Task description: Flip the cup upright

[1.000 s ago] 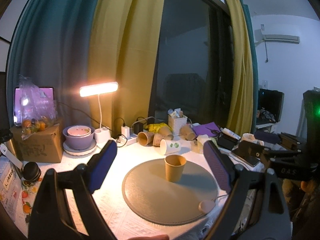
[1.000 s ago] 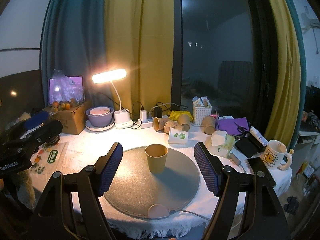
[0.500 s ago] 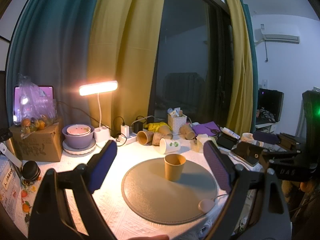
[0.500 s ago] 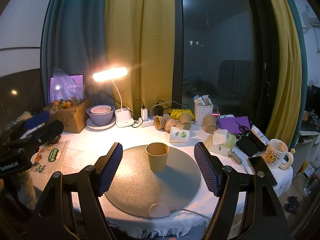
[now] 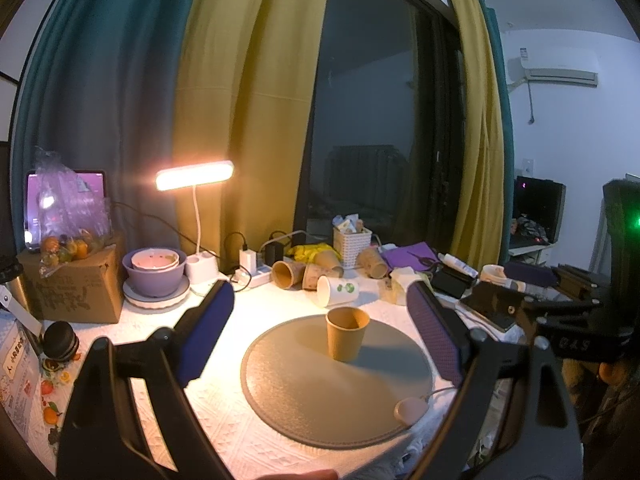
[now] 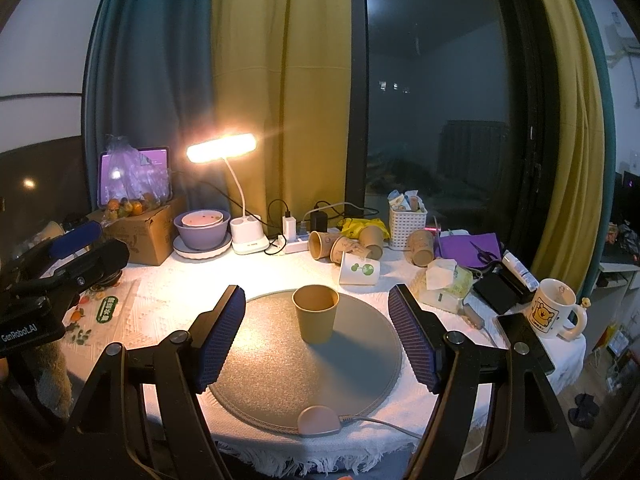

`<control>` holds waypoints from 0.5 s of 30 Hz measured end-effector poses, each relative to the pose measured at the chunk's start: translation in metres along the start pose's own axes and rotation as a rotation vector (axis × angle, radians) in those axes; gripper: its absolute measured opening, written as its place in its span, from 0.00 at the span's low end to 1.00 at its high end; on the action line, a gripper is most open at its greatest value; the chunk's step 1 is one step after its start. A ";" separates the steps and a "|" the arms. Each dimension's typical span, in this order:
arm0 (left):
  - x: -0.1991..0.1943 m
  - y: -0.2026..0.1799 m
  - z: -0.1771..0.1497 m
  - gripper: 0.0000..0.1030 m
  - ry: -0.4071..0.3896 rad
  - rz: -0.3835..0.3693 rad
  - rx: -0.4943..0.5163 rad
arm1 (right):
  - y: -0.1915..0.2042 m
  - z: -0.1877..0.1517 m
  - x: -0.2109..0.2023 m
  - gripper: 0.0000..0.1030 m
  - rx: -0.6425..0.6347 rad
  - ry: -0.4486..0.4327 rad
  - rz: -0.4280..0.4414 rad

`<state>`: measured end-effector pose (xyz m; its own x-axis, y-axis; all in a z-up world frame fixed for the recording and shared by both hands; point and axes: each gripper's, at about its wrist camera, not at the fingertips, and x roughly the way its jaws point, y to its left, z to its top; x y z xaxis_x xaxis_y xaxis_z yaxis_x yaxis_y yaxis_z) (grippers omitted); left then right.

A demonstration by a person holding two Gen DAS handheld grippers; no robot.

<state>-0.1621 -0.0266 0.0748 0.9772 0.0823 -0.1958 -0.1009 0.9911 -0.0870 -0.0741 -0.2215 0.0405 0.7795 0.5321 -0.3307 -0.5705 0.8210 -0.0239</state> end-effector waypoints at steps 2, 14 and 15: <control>0.000 -0.001 -0.001 0.86 0.000 -0.005 0.002 | 0.000 0.000 0.000 0.75 0.001 0.000 0.000; 0.000 -0.002 -0.003 0.86 0.002 -0.011 0.001 | 0.000 0.000 0.000 0.75 0.000 0.001 0.000; 0.000 -0.002 -0.003 0.86 0.002 -0.013 0.002 | 0.000 0.000 0.000 0.75 0.001 0.001 0.000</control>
<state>-0.1627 -0.0288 0.0722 0.9780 0.0696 -0.1967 -0.0882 0.9922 -0.0877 -0.0743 -0.2215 0.0404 0.7792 0.5319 -0.3317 -0.5704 0.8211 -0.0233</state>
